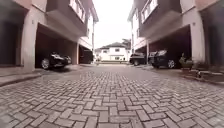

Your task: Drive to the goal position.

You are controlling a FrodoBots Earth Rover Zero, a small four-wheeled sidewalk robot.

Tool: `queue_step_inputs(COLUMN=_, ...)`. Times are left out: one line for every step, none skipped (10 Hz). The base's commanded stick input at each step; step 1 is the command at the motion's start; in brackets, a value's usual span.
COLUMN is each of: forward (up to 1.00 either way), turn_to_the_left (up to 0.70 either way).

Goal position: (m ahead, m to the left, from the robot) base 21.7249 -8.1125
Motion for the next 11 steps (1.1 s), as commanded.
queue_step_inputs(forward=0.70, turn_to_the_left=0.00)
queue_step_inputs(forward=0.70, turn_to_the_left=0.00)
queue_step_inputs(forward=0.70, turn_to_the_left=0.00)
queue_step_inputs(forward=0.70, turn_to_the_left=0.00)
queue_step_inputs(forward=0.70, turn_to_the_left=0.00)
queue_step_inputs(forward=0.70, turn_to_the_left=0.00)
queue_step_inputs(forward=0.70, turn_to_the_left=0.00)
queue_step_inputs(forward=0.70, turn_to_the_left=0.00)
queue_step_inputs(forward=0.70, turn_to_the_left=0.00)
queue_step_inputs(forward=0.70, turn_to_the_left=0.00)
queue_step_inputs(forward=0.70, turn_to_the_left=0.00)
